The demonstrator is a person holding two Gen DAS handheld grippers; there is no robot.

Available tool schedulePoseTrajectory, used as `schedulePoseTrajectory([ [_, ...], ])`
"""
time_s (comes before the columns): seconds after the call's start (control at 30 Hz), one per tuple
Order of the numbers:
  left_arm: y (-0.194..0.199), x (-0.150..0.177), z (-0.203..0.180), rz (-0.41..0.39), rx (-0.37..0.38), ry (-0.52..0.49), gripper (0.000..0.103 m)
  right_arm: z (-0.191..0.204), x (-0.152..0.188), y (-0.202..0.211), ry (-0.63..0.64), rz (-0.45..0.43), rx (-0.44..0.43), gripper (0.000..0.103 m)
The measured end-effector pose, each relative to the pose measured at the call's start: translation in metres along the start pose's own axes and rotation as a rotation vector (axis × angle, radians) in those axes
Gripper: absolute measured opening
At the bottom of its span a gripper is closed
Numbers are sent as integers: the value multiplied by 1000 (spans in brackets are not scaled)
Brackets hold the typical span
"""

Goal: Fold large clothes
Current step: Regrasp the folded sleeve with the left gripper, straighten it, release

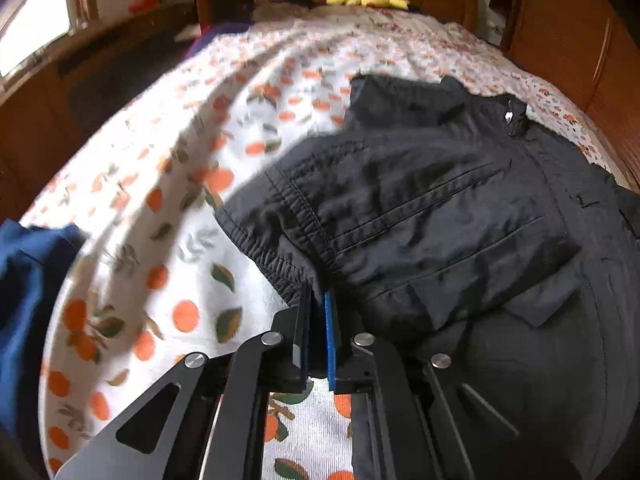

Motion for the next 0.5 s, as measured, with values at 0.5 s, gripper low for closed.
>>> schedulePoseTrajectory([
  [0.5, 133, -26, -111, -286, 141, -106, 5, -9, -3, 17, 1, -21, 18, 96],
])
Point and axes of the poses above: each gripper's, at about its wrist camera, not at the fingertips, and y roughly against the way its jaws point, z to its left, x to its underside, the point moved 8 cm from there along -y, roughly the way its jaws point, and after that the axes turned 8 degrees about -z, right-handed, at the moved point
